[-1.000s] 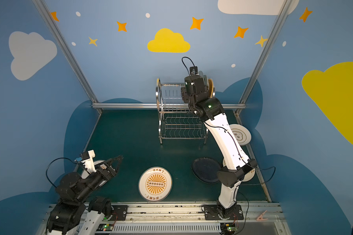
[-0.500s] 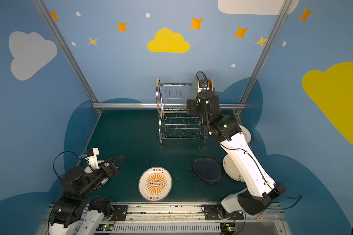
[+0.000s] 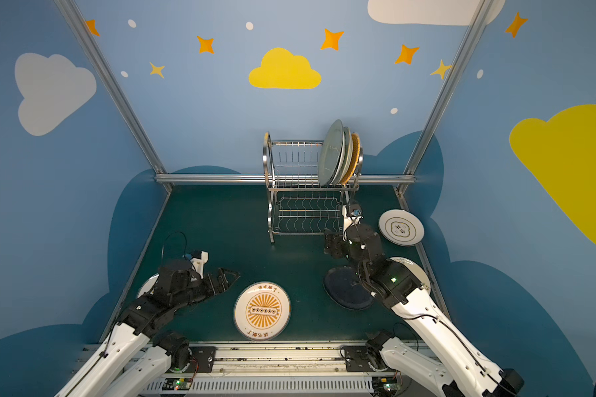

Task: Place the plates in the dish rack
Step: 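Move both grippers down toward the white sunburst plate on the table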

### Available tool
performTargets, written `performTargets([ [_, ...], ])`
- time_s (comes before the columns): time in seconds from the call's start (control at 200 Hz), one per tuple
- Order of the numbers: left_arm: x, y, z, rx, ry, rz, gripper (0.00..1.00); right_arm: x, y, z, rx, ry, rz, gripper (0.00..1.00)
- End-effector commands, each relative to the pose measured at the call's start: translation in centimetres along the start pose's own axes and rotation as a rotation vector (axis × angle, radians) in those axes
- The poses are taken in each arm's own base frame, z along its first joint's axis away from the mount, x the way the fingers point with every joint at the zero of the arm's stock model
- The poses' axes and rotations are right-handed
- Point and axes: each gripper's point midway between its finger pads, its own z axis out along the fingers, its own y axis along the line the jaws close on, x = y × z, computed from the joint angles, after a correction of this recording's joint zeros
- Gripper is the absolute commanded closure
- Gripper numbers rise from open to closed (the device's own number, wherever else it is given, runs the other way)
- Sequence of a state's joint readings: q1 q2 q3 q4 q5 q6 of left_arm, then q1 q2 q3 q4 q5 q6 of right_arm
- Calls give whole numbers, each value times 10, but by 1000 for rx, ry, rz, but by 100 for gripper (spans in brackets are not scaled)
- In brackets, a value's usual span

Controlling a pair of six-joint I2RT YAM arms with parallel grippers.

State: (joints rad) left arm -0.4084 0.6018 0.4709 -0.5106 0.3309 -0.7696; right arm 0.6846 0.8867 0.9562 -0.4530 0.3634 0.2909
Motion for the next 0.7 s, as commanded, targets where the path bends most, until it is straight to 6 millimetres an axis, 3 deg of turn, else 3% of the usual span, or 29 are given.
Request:
performTargets([
  [0.0, 9, 6, 9, 33, 8, -116, 3, 27, 20, 13, -113, 31, 35, 12],
  [0.135, 29, 26, 22, 27, 53, -181, 10, 64, 29, 25, -193, 69, 63, 12],
  [0.175, 35, 30, 25, 30, 69, -194, 12, 64, 36, 25, -234, 53, 87, 12],
  [0.19, 37, 32, 26, 29, 71, -200, 13, 74, 37, 28, -245, 72, 89, 11],
  [0.265, 45, 43, 29, 17, 77, -225, 21, 84, 43, 30, -286, 79, 96, 10],
  [0.391, 57, 55, 38, 23, 104, -267, 35, 92, 51, 33, -334, 88, 98, 10],
  [0.696, 77, 64, 47, 33, 177, -285, 50, 105, 59, 46, -361, 127, 128, 10],
])
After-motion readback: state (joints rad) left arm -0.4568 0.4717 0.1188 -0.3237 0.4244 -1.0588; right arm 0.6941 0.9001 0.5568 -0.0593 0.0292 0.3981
